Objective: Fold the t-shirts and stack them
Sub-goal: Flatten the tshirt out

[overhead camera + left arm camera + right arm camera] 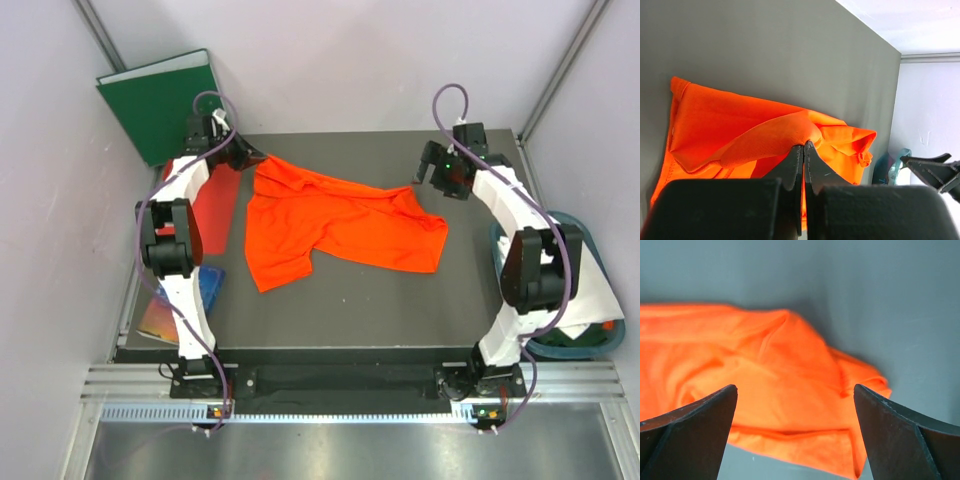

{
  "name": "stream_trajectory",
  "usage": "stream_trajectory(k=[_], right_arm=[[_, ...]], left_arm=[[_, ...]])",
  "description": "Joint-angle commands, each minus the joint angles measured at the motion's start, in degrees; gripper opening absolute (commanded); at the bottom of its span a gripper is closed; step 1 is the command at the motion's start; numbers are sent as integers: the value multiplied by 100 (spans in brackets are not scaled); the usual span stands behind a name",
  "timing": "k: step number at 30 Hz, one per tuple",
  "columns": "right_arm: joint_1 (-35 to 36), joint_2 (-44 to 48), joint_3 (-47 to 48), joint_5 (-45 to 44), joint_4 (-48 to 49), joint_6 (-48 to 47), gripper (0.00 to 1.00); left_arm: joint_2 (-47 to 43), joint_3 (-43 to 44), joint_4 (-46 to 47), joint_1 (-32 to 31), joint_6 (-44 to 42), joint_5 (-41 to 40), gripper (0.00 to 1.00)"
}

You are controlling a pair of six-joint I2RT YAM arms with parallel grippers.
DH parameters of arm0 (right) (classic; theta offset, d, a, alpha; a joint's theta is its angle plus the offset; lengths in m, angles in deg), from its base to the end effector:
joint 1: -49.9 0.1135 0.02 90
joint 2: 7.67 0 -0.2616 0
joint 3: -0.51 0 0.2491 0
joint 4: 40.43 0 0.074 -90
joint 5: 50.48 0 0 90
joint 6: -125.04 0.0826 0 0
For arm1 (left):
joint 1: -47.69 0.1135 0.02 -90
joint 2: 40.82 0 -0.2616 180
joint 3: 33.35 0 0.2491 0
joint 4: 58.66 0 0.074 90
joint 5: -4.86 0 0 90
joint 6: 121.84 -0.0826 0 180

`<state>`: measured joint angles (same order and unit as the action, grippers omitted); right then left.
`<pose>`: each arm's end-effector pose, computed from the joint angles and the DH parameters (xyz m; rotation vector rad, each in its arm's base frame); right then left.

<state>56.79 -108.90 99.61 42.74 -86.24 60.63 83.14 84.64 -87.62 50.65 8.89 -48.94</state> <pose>0.4211 0.0556 0.2447 0.3692 2.4039 0.3271 0.5310 -0.0214 0.2240 -0.4724 2.1896 -1.0555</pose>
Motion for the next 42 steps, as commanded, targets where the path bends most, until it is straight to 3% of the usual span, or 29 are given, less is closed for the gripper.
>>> stream_trajectory(k=[1,5,9,13,14,15,17,19,28,42], right_arm=[[487,-151,500,217,-423,-526,100],[1102,-545,1149,-1224,-951,-1204,100],[1612,-1126,1818,-2044,-1505,-1494,99],[1876,-1688,2223,-2458,-1822,-1539,74],[1903,-1837,2258,-2545,-1831,-1539,65],[1947,-1908,2268,-2598,-1831,-1521,51],[1956,-2058,2268,-2773,-1813,-1442,51],[1965,-2137,2303,-2941,-1839,-1398,44],[1956,-2287,2268,-3434,-1726,-1486,43],[2000,-2480,2373,-3188,-1549,-1512,45]], left_arm=[[40,203,210,20,5,106,0],[75,212,220,29,5,132,0],[76,195,193,29,-12,141,0],[102,195,193,29,-12,141,0],[111,195,193,29,-4,150,0],[111,203,193,29,-12,150,0],[93,212,158,29,-39,141,0],[84,230,132,20,-74,132,0],[84,238,149,29,-65,150,0],[119,300,-44,29,-180,141,0]])
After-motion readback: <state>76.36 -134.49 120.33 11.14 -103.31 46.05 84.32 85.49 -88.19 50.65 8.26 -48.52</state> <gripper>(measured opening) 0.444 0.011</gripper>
